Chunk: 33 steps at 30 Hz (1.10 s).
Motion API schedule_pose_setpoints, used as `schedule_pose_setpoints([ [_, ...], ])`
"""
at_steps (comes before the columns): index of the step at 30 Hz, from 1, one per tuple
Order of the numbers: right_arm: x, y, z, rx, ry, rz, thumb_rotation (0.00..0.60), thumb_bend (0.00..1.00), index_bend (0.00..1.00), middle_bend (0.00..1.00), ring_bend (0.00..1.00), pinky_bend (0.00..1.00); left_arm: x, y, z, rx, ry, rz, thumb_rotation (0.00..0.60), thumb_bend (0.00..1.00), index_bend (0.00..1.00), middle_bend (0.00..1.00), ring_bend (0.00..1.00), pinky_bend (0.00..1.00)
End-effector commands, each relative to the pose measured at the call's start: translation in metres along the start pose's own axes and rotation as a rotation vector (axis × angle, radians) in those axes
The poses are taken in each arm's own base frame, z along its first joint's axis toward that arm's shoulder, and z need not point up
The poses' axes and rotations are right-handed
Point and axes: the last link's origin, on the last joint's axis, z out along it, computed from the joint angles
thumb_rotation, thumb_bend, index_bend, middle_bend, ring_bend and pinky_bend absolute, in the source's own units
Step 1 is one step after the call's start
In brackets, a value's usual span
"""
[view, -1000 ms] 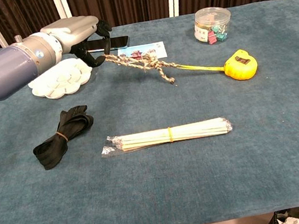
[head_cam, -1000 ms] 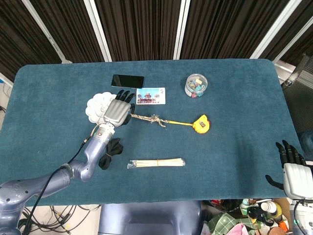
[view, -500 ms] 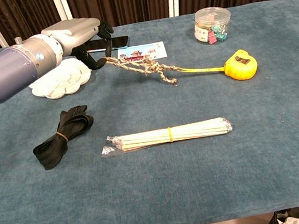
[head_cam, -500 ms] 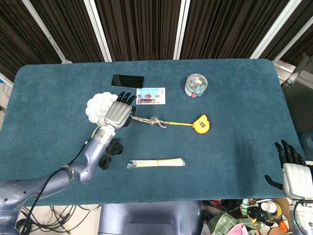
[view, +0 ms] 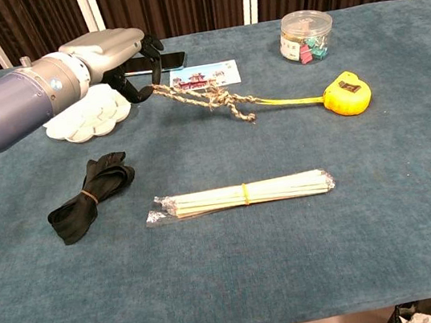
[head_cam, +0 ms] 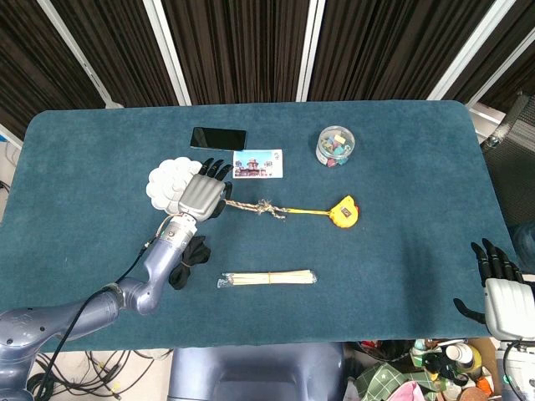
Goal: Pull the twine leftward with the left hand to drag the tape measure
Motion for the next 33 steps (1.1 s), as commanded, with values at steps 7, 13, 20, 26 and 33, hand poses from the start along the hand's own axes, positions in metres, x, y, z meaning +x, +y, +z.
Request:
schedule_pose_setpoints([
  [7, 0.0, 0.0, 0.0, -0.001, 0.002, -0.002, 0.6, 0.08, 0.01, 0.0, 0.07, 0.16, 0.0, -0.002, -0.003, 0.0, 0.001, -0.013, 0.6, 0.49, 0.61, 0.11, 0.0, 0.0],
  [13, 0.0, 0.0, 0.0, 0.0, 0.0, -0.002, 0.6, 0.08, 0.01, 0.0, 0.07, 0.16, 0.002, -0.006, -0.011, -0.014, 0.003, -0.007, 0.6, 0.51, 0.61, 0.11, 0.0, 0.0],
  [20, 0.0, 0.001, 0.0, -0.003, 0.004, -0.004, 0.6, 0.08, 0.01, 0.0, 0.07, 0.16, 0.004, -0.03, -0.033, 0.004, -0.007, 0.014, 0.6, 0.51, 0.61, 0.11, 0.0, 0.0],
  [26, 0.0, 0.0, 0.0, -0.01, 0.01, -0.004, 0.6, 0.08, 0.01, 0.0, 0.07, 0.16, 0.009, -0.072, -0.065, 0.062, -0.005, 0.016, 0.6, 0.51, 0.61, 0.11, 0.0, 0.0],
  [33, 0.001, 0.001, 0.0, -0.011, 0.01, -0.004, 0.6, 0.08, 0.01, 0.0, 0.07, 0.16, 0.004, -0.128, -0.118, 0.128, -0.042, 0.083, 0.6, 0.51, 0.61, 0.11, 0.0, 0.0],
])
